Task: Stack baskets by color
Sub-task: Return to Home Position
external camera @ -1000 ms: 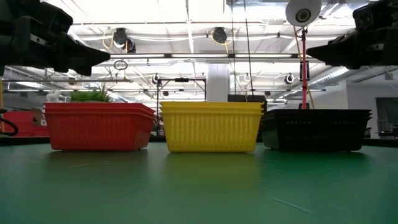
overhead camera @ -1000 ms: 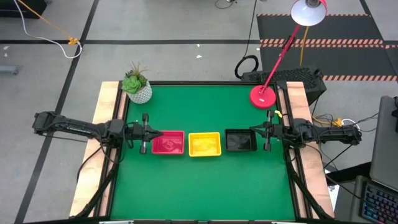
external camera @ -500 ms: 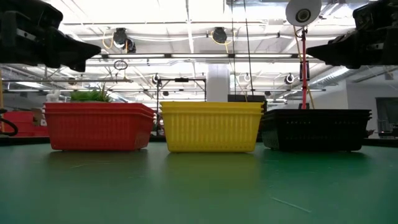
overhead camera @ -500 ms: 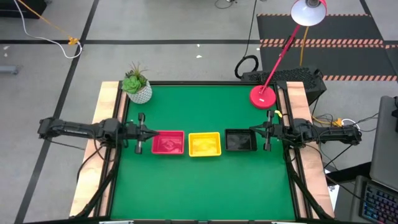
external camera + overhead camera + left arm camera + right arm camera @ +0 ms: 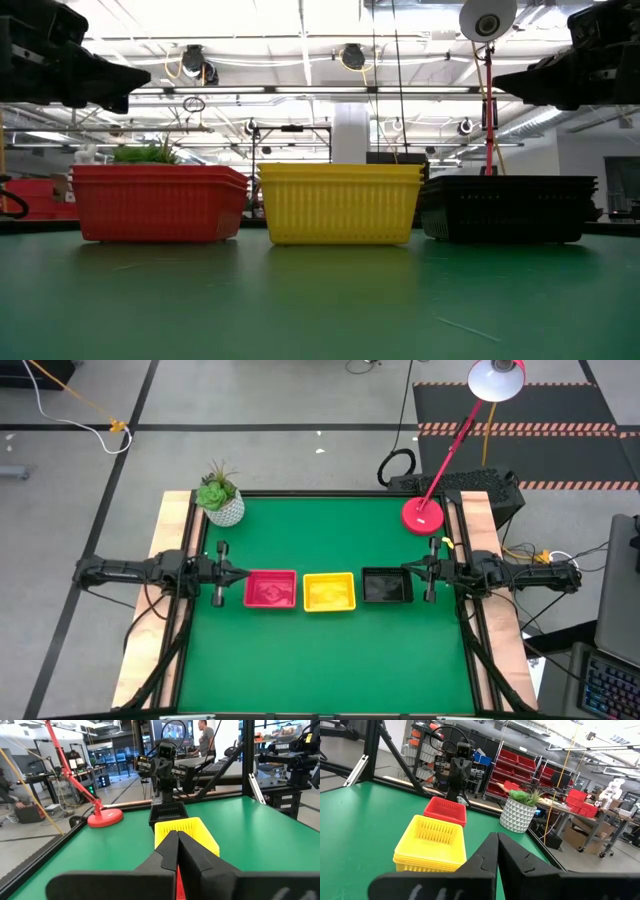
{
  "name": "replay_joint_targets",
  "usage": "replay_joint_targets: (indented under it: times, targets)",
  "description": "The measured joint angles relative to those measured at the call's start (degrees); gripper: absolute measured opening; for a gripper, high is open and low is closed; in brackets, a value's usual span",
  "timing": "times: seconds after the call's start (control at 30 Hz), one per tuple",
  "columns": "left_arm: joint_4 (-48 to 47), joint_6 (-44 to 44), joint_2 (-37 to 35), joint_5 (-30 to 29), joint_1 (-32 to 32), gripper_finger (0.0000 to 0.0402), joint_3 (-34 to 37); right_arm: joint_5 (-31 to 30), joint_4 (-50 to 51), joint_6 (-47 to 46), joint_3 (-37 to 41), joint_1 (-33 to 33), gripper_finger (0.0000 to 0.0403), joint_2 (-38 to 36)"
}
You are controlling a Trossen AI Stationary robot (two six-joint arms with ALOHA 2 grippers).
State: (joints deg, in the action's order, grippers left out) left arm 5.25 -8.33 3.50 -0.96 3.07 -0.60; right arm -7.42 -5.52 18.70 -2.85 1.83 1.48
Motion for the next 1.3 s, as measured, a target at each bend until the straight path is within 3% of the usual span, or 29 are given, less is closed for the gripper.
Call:
replay_joint_targets:
  times: [0.17,0.4,0.73,1.3]
  targets:
    - [-4.15,0.53,-3.38,0.06,0.00,0.0006,-0.02,0.00,0.00,0.00,0.00,0.00,0.0000,-0.02]
    - [-4.52,1.15,-3.16,0.14,0.00,0.0003,-0.11,0.00,-0.02,0.00,-0.02,0.00,0.0000,-0.02]
    - [-4.52,1.10,-3.14,0.10,0.00,0.0035,-0.09,0.02,0.11,0.00,-0.02,0.00,0.0000,-0.02]
    - [-4.52,1.08,-3.14,-0.05,0.00,0.0037,-0.07,0.02,0.11,0.00,-0.02,0.02,0.0000,-0.02]
